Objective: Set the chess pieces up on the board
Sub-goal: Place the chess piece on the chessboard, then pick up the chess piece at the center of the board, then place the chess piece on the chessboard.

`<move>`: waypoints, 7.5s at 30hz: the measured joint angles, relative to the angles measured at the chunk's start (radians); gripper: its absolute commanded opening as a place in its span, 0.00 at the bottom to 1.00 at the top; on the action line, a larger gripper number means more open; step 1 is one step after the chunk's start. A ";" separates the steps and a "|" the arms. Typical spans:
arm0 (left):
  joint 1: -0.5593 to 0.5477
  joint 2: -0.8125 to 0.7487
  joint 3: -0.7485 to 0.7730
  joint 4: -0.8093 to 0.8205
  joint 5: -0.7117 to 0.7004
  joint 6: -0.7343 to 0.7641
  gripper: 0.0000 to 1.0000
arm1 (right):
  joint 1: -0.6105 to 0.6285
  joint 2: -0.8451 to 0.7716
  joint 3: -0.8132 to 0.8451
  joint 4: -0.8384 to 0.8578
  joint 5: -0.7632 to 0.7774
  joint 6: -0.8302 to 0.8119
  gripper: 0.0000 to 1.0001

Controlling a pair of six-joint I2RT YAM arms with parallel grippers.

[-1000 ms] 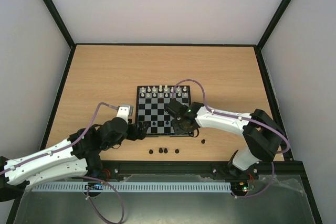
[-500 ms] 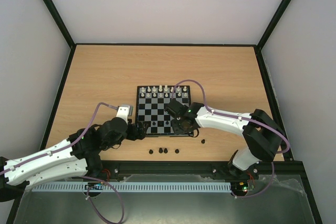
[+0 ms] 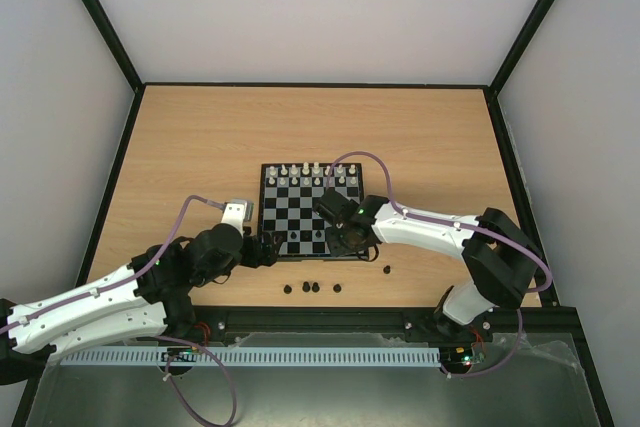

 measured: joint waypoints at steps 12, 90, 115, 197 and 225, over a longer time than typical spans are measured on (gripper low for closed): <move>0.000 -0.001 0.000 -0.002 -0.001 -0.001 1.00 | 0.000 -0.057 -0.002 -0.023 0.019 0.011 0.62; 0.172 0.385 -0.025 -0.131 0.031 -0.269 0.58 | 0.000 -0.513 -0.177 0.145 -0.208 -0.134 0.92; 0.254 0.473 -0.058 -0.066 0.069 -0.170 0.52 | 0.000 -0.546 -0.182 0.139 -0.114 -0.122 0.93; 0.150 0.669 0.194 -0.097 0.090 -0.122 0.20 | 0.000 -0.540 -0.182 0.130 -0.089 -0.114 0.93; 0.134 0.748 0.174 0.000 0.119 -0.108 0.22 | 0.000 -0.541 -0.182 0.130 -0.089 -0.113 0.93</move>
